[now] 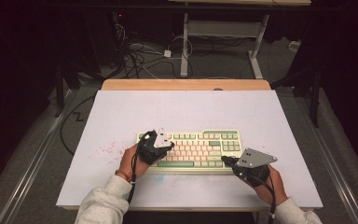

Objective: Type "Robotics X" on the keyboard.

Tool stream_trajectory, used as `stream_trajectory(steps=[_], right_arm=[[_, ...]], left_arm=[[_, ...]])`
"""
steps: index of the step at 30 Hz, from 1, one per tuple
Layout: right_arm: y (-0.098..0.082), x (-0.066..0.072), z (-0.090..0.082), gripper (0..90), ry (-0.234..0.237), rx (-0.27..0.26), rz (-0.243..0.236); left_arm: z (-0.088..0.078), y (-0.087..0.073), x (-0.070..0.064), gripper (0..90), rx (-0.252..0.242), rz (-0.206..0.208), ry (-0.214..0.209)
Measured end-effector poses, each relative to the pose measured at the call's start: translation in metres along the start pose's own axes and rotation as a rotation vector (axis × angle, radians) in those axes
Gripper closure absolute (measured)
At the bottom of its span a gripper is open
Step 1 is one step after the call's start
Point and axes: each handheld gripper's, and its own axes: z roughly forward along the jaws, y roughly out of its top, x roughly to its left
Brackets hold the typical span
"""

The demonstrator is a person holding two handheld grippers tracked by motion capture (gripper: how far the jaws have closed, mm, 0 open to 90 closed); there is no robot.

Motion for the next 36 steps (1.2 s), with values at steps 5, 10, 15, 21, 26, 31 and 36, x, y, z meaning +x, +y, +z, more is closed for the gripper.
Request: stream_trajectory(steps=[5, 10, 15, 21, 26, 31, 36], right_arm=[[-0.001, 0.001, 0.001, 89.5, 0.003, 0.008, 0.0], [-0.001, 0.001, 0.002, 89.5, 0.005, 0.009, -0.005], [-0.001, 0.001, 0.002, 89.5, 0.006, 0.01, -0.005], [-0.001, 0.001, 0.003, 89.6, 0.009, 0.014, -0.007], [-0.001, 0.001, 0.002, 89.6, 0.007, 0.012, -0.007], [-0.001, 0.0, 0.001, 89.6, 0.001, 0.009, -0.001], [0.0, 0.0, 0.0, 89.6, 0.0, 0.006, -0.007]], left_arm=[[0.007, 0.001, 0.001, 87.3, 0.031, -0.003, 0.003], [0.011, 0.001, 0.003, 87.3, 0.049, -0.01, 0.003], [0.014, 0.001, 0.003, 87.3, 0.057, -0.008, 0.001], [0.019, 0.001, 0.004, 87.4, 0.085, -0.014, -0.009], [0.014, 0.003, 0.002, 87.3, 0.054, -0.002, 0.003], [0.001, 0.001, 0.004, 87.3, 0.016, -0.007, 0.018], [-0.007, 0.001, 0.002, 87.2, -0.017, -0.002, 0.028]])
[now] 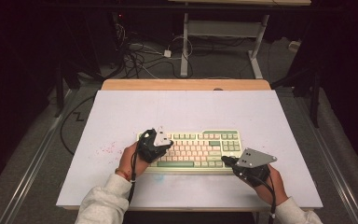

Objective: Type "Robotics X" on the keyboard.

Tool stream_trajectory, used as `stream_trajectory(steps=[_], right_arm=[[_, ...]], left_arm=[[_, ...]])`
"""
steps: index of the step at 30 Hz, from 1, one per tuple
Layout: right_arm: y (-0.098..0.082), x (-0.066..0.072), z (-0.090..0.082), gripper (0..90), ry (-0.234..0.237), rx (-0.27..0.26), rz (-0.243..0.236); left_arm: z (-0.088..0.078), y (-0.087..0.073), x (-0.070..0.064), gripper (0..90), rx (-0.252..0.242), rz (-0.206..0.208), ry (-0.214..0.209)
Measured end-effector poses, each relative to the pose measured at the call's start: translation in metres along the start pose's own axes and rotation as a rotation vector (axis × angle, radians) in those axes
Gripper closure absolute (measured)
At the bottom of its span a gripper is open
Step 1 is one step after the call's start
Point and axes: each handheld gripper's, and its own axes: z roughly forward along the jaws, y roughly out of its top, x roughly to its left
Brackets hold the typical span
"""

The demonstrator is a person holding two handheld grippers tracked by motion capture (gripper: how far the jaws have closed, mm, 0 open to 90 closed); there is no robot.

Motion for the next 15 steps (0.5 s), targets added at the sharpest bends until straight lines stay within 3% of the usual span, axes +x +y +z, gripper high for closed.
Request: stream_trajectory(steps=[15], right_arm=[[0.001, 0.0, 0.002, 89.6, 0.009, -0.002, 0.009]], left_arm=[[-0.03, -0.01, -0.002, 87.1, -0.061, 0.008, 0.016]])
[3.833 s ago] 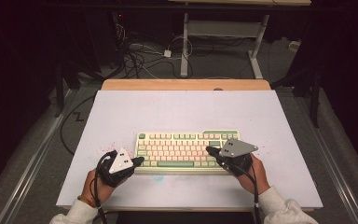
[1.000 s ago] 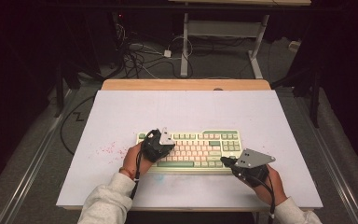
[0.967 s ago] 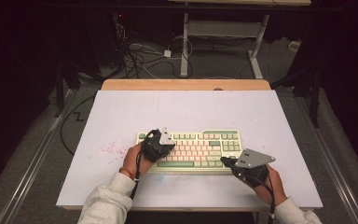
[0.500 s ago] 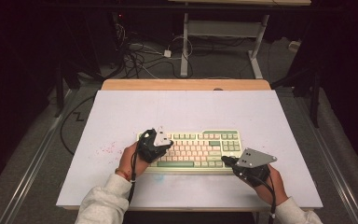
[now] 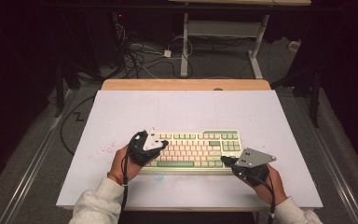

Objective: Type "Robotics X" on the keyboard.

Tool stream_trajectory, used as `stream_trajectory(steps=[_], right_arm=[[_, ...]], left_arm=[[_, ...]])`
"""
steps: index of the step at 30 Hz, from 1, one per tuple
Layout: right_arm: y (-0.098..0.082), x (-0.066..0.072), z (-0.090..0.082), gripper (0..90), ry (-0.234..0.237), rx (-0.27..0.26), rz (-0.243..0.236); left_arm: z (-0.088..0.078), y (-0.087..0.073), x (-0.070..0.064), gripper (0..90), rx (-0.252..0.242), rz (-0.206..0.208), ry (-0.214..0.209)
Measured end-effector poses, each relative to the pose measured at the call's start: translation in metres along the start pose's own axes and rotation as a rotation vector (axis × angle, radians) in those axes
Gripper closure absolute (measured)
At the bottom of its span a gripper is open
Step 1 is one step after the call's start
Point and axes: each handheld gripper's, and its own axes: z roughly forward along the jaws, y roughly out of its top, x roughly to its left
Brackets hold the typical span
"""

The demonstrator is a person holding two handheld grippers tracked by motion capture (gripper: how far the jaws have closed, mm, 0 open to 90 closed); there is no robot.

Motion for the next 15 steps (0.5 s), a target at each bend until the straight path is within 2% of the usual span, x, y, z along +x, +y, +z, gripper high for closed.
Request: stream_trajectory(steps=[3, 10, 15], right_arm=[[0.001, 0.002, -0.001, 89.6, -0.002, -0.001, -0.015], [0.002, 0.002, 0.0, 89.5, -0.004, -0.001, -0.007], [0.008, 0.003, 0.004, 89.6, 0.005, -0.014, -0.007]], left_arm=[[-0.005, -0.004, -0.002, 87.1, -0.003, 0.007, 0.006], [-0.018, -0.015, -0.005, 87.1, -0.016, 0.009, 0.029], [-0.022, -0.026, -0.008, 87.1, -0.001, 0.007, 0.032]])
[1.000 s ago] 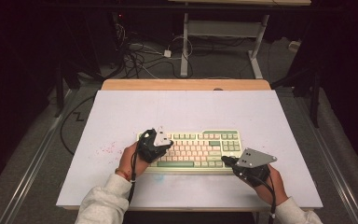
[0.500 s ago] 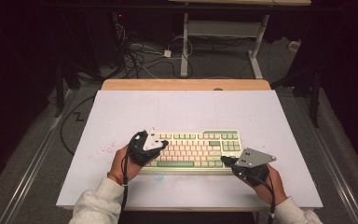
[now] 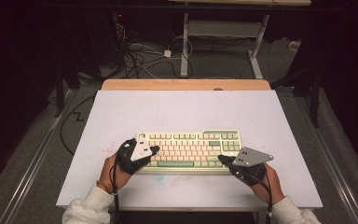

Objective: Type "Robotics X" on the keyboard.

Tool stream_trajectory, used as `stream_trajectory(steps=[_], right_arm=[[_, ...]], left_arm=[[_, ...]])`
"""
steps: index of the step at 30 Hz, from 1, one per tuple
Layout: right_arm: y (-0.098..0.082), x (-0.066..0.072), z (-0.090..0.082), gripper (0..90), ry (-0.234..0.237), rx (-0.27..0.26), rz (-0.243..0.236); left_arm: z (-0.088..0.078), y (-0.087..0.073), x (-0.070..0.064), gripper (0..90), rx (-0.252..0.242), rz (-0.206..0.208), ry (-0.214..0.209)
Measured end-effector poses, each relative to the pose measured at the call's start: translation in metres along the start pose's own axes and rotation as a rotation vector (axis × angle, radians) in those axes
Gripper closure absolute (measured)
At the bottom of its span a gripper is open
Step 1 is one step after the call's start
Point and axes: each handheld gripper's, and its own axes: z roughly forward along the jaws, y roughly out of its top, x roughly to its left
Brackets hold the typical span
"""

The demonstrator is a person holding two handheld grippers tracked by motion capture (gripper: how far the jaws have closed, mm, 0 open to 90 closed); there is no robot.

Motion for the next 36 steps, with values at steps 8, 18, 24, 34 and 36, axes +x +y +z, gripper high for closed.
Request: stream_trajectory(steps=[8, 18, 24, 34, 36], right_arm=[[0.009, 0.001, 0.011, 89.6, 0.019, -0.009, 0.001], [0.036, 0.008, 0.048, 89.6, 0.064, 0.002, -0.04], [0.051, 0.006, 0.072, 89.6, 0.09, 0.025, -0.051], [0.059, 0.007, 0.101, 89.7, 0.086, 0.093, -0.082], [0.06, 0.007, 0.104, 89.7, 0.082, 0.103, -0.099]], left_arm=[[-0.01, -0.02, -0.002, 87.1, 0.008, -0.024, 0.004], [-0.021, -0.041, -0.005, 87.1, 0.012, -0.046, -0.006], [-0.023, -0.048, -0.006, 87.4, 0.015, -0.062, -0.022], [-0.024, -0.048, -0.011, 87.1, 0.044, -0.041, -0.004], [-0.025, -0.049, -0.011, 87.1, 0.04, -0.038, -0.003]])
